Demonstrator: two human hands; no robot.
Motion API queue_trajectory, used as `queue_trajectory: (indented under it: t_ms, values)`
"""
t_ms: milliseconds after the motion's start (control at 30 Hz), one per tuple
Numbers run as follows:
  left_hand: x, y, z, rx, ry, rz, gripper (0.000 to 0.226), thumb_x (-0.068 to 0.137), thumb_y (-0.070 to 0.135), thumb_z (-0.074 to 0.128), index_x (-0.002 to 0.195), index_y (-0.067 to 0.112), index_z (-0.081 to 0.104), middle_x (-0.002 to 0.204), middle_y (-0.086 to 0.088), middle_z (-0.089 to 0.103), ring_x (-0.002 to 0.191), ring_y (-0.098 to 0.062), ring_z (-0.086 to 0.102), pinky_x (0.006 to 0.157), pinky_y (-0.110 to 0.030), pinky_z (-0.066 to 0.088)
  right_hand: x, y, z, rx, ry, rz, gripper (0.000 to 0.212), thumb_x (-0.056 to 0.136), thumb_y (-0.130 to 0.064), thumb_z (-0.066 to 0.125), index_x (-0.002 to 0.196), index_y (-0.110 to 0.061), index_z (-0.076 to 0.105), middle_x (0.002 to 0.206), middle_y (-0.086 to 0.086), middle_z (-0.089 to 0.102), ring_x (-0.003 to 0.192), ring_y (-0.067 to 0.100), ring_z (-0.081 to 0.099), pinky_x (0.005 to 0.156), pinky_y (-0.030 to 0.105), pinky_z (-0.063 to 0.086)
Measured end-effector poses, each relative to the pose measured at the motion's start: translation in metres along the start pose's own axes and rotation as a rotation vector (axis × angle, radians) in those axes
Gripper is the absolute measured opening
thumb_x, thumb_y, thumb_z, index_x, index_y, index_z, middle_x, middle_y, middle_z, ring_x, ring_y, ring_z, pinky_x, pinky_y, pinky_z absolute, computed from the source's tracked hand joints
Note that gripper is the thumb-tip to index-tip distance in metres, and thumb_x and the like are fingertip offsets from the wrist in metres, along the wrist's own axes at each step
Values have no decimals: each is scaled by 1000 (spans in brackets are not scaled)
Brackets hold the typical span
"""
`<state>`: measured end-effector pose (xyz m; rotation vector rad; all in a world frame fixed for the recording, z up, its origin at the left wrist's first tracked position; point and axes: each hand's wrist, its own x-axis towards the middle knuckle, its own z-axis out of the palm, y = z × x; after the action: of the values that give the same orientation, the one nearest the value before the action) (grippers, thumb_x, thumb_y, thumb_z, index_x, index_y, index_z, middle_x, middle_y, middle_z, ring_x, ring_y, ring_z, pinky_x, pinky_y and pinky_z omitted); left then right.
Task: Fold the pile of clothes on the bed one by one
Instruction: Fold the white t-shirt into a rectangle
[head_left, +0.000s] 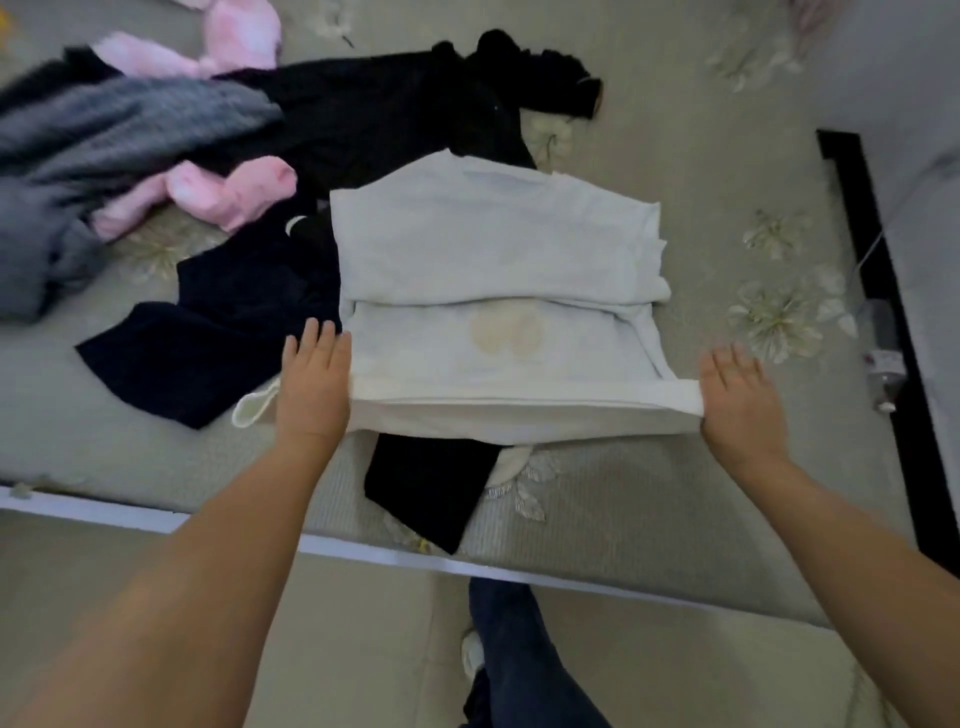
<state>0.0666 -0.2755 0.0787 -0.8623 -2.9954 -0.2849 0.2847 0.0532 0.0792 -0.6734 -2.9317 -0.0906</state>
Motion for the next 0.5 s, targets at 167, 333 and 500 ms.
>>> queue_trajectory:
  t_ms: [167, 333, 500]
  values:
    - [97, 4, -20, 92, 3, 73, 45, 89, -11, 38, 134, -11, 34, 142, -30, 30, 137, -42, 18, 113, -48, 3, 94, 10, -6, -15, 26, 57, 42, 61, 26, 61, 102, 25, 54, 103, 44, 56, 95, 61, 53, 83, 71, 35]
    - [190, 5, -21, 208, -43, 38, 48, 93, -5, 29, 141, -5, 21, 150, -22, 18, 141, -33, 9, 112, -41, -3, 182, 18, 3, -20, 41, 52, 35, 64, 18, 56, 98, 25, 56, 98, 43, 58, 90, 60, 56, 77, 71, 38]
    - [257, 1, -6, 331, -129, 19, 52, 94, -2, 27, 144, 0, 10, 153, -17, 10, 142, -30, 4, 113, -39, -2, 251, 23, 26, -56, 13, 62, 44, 52, 26, 66, 95, 22, 60, 95, 40, 61, 87, 57, 59, 74, 70, 41]
